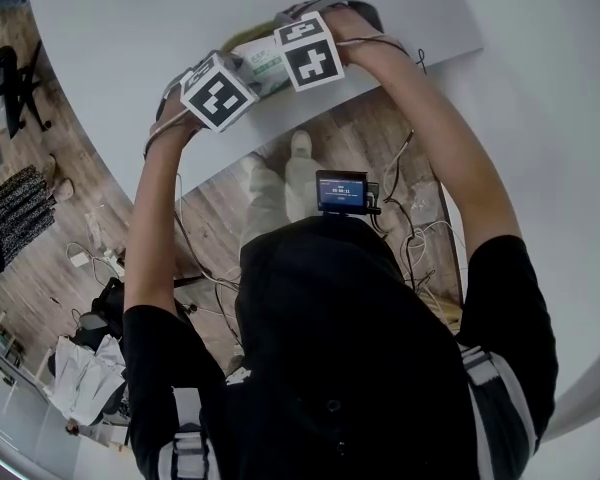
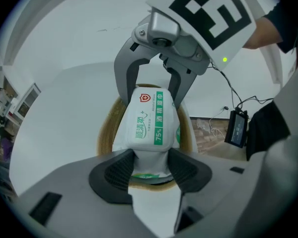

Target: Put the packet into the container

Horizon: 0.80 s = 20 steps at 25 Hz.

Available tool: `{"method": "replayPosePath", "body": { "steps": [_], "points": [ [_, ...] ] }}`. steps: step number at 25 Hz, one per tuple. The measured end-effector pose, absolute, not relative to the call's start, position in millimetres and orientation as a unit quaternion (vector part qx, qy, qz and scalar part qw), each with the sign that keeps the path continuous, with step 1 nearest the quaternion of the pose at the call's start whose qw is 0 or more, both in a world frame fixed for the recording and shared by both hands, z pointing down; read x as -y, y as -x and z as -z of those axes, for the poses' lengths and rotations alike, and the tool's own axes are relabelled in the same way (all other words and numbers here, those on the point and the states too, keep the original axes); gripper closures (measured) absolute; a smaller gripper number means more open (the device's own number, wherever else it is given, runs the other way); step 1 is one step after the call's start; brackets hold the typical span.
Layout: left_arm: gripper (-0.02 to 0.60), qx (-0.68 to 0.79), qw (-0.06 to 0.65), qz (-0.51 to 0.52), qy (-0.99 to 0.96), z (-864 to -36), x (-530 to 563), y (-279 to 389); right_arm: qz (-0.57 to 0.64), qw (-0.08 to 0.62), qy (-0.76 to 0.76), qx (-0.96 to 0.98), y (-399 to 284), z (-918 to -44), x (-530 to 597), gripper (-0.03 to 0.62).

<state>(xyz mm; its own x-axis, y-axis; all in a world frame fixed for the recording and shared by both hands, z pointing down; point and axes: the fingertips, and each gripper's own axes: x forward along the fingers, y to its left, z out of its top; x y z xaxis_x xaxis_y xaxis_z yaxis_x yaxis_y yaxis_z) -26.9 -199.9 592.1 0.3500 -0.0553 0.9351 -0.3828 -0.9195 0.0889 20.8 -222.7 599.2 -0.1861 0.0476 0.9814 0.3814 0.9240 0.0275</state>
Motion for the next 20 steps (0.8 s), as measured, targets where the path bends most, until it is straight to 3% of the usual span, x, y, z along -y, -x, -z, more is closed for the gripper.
{"method": "replayPosePath", "body": {
  "steps": [6,10,17,18,20],
  "points": [
    [0.354,0.150,0.150,-0.565,-0.797,-615.8,199.7,28.3,0.129,0.625,0.129,0.759,-16.7,-603.5,223.9,0.252],
    [0.356,0.167,0.126,-0.540,-0.815,-605.1,200.0,30.2,0.112,0.591,0.096,0.793,-23.6,-590.4,231.0,0.252],
    [0.511,0.265,0.127,-0.411,-0.863,-524.3,199.7,63.4,0.042,0.487,-0.019,0.872,-38.6,-524.5,235.7,0.260],
    [0.525,0.285,0.133,-0.386,-0.867,-510.8,195.5,69.4,0.033,0.458,-0.044,0.887,-38.0,-510.4,235.5,0.295],
    [0.543,0.331,0.151,-0.317,-0.876,-484.7,188.0,78.2,0.022,0.389,-0.107,0.915,-37.2,-481.7,236.9,0.519]
  ]
}}
